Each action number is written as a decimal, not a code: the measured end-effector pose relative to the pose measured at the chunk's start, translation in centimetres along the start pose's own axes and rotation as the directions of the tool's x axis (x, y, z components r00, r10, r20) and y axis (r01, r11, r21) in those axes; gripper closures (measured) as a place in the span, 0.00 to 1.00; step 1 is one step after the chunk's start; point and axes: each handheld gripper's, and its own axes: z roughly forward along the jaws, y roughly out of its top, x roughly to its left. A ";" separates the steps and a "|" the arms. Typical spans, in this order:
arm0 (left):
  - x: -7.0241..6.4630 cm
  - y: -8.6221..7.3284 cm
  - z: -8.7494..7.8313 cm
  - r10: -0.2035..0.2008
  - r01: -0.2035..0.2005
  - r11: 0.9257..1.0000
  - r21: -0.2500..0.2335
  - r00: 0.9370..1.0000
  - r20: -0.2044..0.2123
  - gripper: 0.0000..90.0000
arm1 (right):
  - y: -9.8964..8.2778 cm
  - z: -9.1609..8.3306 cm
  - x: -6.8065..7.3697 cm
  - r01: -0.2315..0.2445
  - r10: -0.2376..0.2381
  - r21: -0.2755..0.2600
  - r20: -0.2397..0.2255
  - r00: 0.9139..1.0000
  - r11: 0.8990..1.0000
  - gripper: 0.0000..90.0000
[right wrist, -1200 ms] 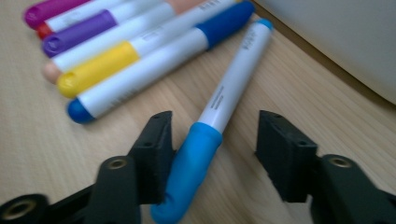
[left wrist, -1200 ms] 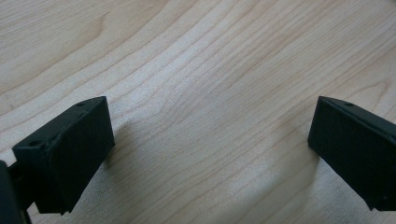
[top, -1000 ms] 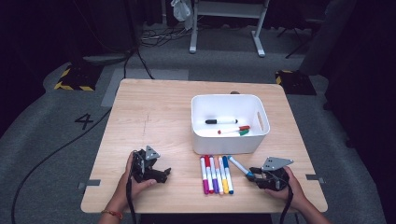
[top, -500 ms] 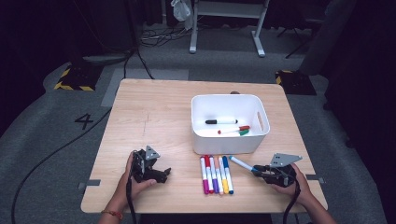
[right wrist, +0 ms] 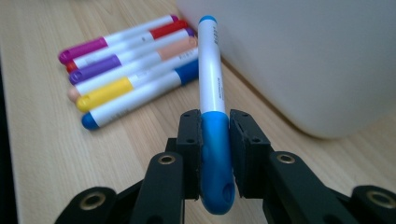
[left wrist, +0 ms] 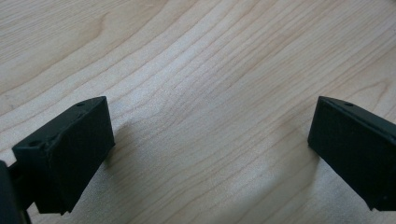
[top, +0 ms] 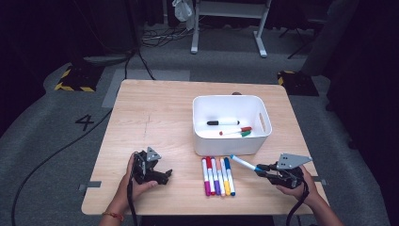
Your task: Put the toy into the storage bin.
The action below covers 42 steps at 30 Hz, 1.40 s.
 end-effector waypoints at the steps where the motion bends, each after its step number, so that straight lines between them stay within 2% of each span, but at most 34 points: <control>1: 0.0 0.0 0.0 0.000 0.000 1.000 0.000 1.000 0.000 0.00 | 0.4 -0.3 0.1 0.010 -0.010 -0.007 -0.006 1.000 1.000 0.84; 5: 0.0 0.0 0.0 0.000 0.000 1.000 0.000 1.000 0.000 0.00 | 2.3 -1.7 0.1 0.060 -0.061 -0.057 -0.023 0.998 0.997 0.84; 8: 0.0 0.0 0.0 0.000 0.000 1.000 0.000 1.000 0.000 0.00 | 3.7 -2.8 -0.4 0.086 -0.091 -0.112 -0.039 0.995 0.990 0.84; 14: 0.0 0.0 0.0 0.000 0.000 1.000 0.000 1.000 0.000 0.00 | 6.3 -4.3 -1.7 0.139 -0.142 -0.126 -0.015 0.990 0.982 0.84; 16: 0.0 0.0 0.0 0.000 0.000 1.000 0.000 1.000 0.000 0.00 | 7.6 -4.9 -2.4 0.169 -0.170 -0.124 0.002 0.985 0.978 0.84; 18: 0.0 0.0 0.0 0.000 0.000 1.000 0.000 1.000 0.000 0.00 | 8.5 -5.3 -3.1 0.171 -0.175 -0.134 -0.018 0.984 0.976 0.84; 22: 0.0 0.0 0.0 0.000 0.000 1.000 0.000 1.000 0.000 0.00 | 10.6 -5.4 -4.4 0.204 -0.206 -0.121 -0.005 0.979 0.972 0.84; 28: 0.0 0.0 0.0 0.000 0.000 1.000 0.000 1.000 0.000 0.00 | 12.8 -4.4 -6.2 0.219 -0.222 -0.088 -0.028 0.975 0.972 0.84; 32: 0.0 0.0 0.0 0.000 0.000 1.000 0.000 1.000 0.001 0.00 | 14.0 -2.8 -7.6 0.218 -0.220 -0.053 -0.051 0.974 0.975 0.84; 37: 0.0 0.0 0.0 0.000 0.000 1.000 0.000 1.000 0.001 0.00 | 14.6 -0.2 -8.9 0.222 -0.219 0.025 -0.089 0.972 0.975 0.84; 42: 0.0 0.0 0.0 0.001 -0.001 1.000 0.001 1.000 0.001 0.00 | 14.9 1.7 -9.5 0.235 -0.223 0.082 -0.136 0.965 0.969 0.84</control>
